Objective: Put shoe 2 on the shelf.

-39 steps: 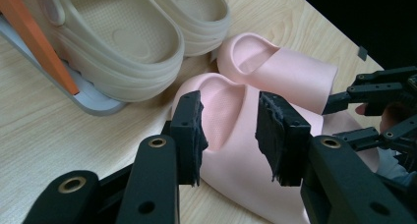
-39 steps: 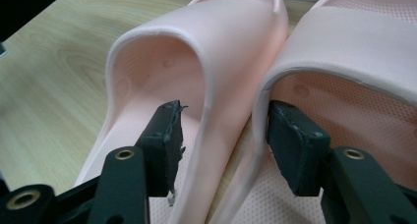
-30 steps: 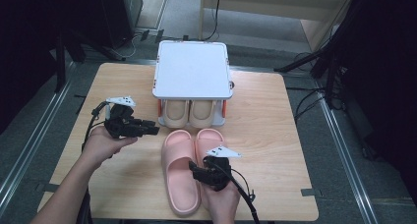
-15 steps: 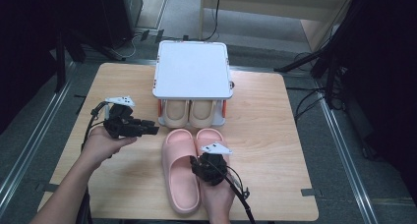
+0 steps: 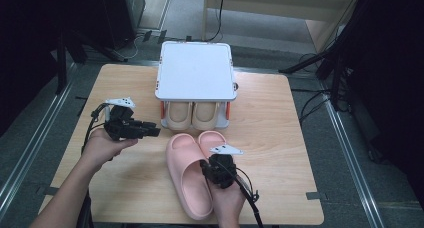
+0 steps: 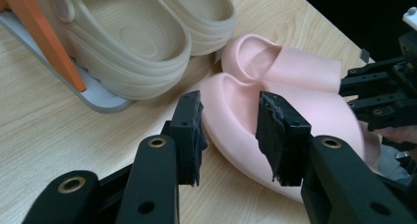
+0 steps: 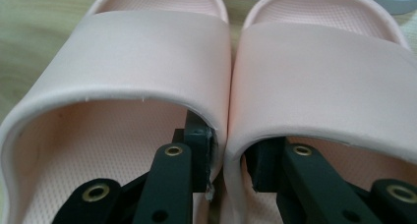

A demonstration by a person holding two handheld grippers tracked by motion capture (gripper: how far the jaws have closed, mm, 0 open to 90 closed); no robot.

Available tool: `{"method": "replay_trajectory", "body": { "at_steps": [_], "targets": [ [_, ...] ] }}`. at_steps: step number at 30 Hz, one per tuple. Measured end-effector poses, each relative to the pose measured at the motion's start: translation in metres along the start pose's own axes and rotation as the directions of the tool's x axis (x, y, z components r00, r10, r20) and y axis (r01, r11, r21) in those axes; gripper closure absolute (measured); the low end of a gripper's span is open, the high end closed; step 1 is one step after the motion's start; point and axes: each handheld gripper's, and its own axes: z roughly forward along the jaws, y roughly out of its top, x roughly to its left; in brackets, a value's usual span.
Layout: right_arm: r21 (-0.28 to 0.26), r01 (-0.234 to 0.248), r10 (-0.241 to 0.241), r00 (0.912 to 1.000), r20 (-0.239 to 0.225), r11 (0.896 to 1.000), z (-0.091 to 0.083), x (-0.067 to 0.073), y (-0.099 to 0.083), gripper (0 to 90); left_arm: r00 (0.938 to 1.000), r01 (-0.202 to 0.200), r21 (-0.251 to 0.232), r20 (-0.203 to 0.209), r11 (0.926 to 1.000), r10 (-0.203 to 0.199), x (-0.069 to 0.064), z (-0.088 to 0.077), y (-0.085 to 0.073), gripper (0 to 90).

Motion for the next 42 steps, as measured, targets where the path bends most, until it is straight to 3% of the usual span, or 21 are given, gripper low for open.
{"method": "replay_trajectory", "body": {
  "at_steps": [7,11,13,16,20,21,22,25,26,28,32,38,42],
  "targets": [
    [0.035,0.097,-0.096,0.9949,-0.033,0.995,-0.020,-0.005,0.001,75.1,1.0000,0.008,-0.011,-0.004,0.9999,-0.008,0.002,-0.003,0.000,61.6],
    [0.041,0.158,-0.153,0.9819,-0.112,0.987,-0.031,-0.010,0.004,75.0,0.9999,0.011,-0.013,-0.010,0.9999,-0.011,0.003,-0.005,-0.001,60.9],
    [0.031,0.207,-0.201,0.9693,-0.141,0.978,-0.037,-0.011,0.007,74.8,0.9999,0.013,-0.016,-0.010,0.9998,-0.013,0.004,-0.006,-0.002,60.4],
    [0.024,0.281,-0.269,0.9376,-0.221,0.959,-0.040,-0.013,0.012,74.7,0.9996,0.023,-0.010,-0.017,0.9997,-0.023,0.005,-0.009,-0.005,59.1],
    [0.026,0.360,-0.333,0.8859,-0.323,0.933,-0.037,-0.017,0.020,74.7,0.9989,0.032,-0.014,-0.035,0.9994,-0.032,0.006,-0.015,-0.010,57.7],
    [0.029,0.370,-0.339,0.8782,-0.337,0.929,-0.037,-0.017,0.021,74.7,0.9986,0.034,-0.018,-0.040,0.9992,-0.035,0.006,-0.018,-0.012,57.3],
    [0.029,0.389,-0.353,0.8615,-0.365,0.921,-0.035,-0.017,0.023,74.6,0.9984,0.036,-0.019,-0.044,0.9992,-0.036,0.006,-0.020,-0.014,56.9],
    [0.029,0.427,-0.377,0.8278,-0.416,0.904,-0.033,-0.018,0.030,74.4,0.9969,0.054,-0.020,-0.057,0.9984,-0.055,0.008,-0.026,-0.020,54.4],
    [0.026,0.448,-0.394,0.8116,-0.432,0.894,-0.032,-0.018,0.033,74.4,0.9964,0.060,-0.019,-0.059,0.9980,-0.061,0.008,-0.027,-0.021,53.2],
    [0.029,0.475,-0.412,0.7907,-0.453,0.879,-0.030,-0.018,0.037,74.3,0.9950,0.065,-0.017,-0.075,0.9977,-0.066,0.007,-0.030,-0.026,52.6],
    [0.024,0.514,-0.439,0.7545,-0.488,0.857,-0.027,-0.017,0.045,74.2,0.9938,0.072,-0.010,-0.085,0.9974,-0.072,0.006,-0.034,-0.033,51.9],
    [0.024,0.539,-0.446,0.7204,-0.531,0.842,-0.022,-0.019,0.056,74.1,0.9911,0.083,-0.024,-0.102,0.9962,-0.085,0.005,-0.042,-0.043,50.2],
    [0.023,0.566,-0.465,0.6982,-0.544,0.824,-0.020,-0.019,0.063,74.0,0.9893,0.090,-0.032,-0.112,0.9954,-0.093,0.005,-0.045,-0.048,49.5]
  ]
}}
